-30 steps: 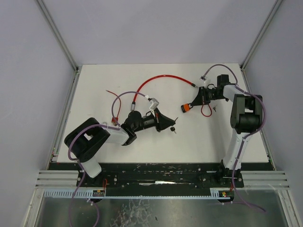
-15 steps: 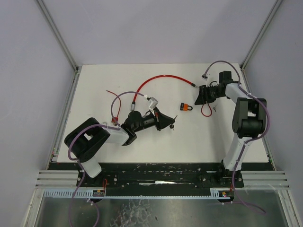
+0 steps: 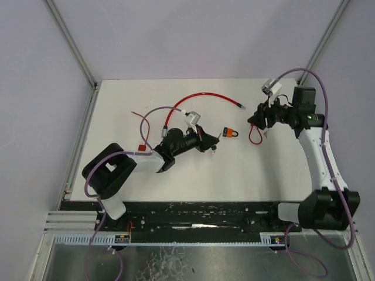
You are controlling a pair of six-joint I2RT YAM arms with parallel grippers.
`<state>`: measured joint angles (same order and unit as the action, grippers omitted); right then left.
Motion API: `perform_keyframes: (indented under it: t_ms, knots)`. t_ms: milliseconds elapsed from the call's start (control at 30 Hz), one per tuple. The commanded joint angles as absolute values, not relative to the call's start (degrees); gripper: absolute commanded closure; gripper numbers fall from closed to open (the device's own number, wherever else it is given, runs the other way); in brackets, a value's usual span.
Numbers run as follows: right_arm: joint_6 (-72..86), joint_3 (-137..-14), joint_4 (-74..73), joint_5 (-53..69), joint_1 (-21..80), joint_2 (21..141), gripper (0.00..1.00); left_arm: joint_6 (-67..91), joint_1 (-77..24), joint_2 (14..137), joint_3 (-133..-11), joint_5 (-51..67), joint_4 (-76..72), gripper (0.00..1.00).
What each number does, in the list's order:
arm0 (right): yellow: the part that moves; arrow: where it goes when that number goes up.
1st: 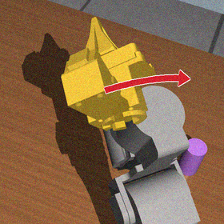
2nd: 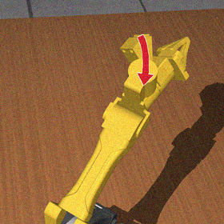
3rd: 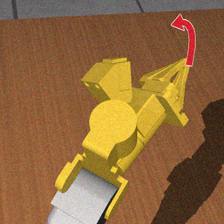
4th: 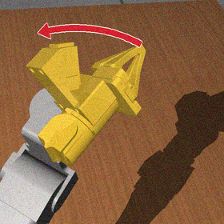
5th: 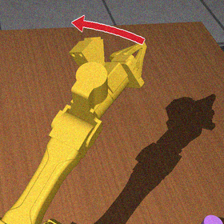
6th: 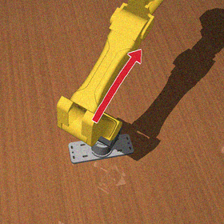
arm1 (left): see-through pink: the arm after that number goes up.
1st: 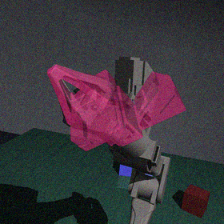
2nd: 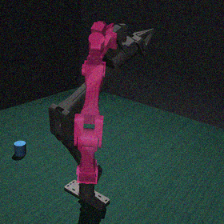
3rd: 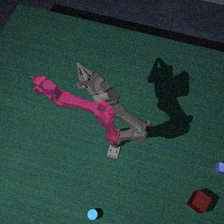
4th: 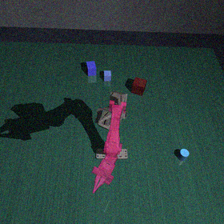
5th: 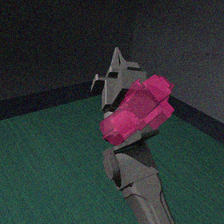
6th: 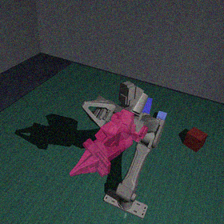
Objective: Lock with the key
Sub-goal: Place the lock at the center of the board.
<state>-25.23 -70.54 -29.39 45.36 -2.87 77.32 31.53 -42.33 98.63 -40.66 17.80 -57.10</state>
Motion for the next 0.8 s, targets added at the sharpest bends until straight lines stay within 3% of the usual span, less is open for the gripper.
perform_keyframes:
  t_ms: [0,167,533,700,767]
  knots:
    - [-25.9,-65.3,-29.1,54.0,-2.6,68.9,0.47,33.1,-41.9,100.9,-48.5,9.5,-43.2,1.00]
    - [-20.7,-52.3,-15.2,57.6,-6.4,58.7,0.42,35.2,-41.9,108.1,-60.9,1.5,-27.0,1.00]
    - [-20.5,-50.4,-14.2,58.0,-7.8,58.7,0.42,39.6,-41.8,122.8,-85.7,-12.9,-2.0,1.00]
    - [-20.7,-50.3,-14.2,57.4,-7.8,59.1,0.41,38.4,-41.8,127.5,-93.2,-10.4,2.9,0.91]
    - [-20.8,-50.3,-14.3,57.4,-7.9,59.1,0.41,38.4,-41.8,128.1,-93.7,-10.1,3.0,0.77]
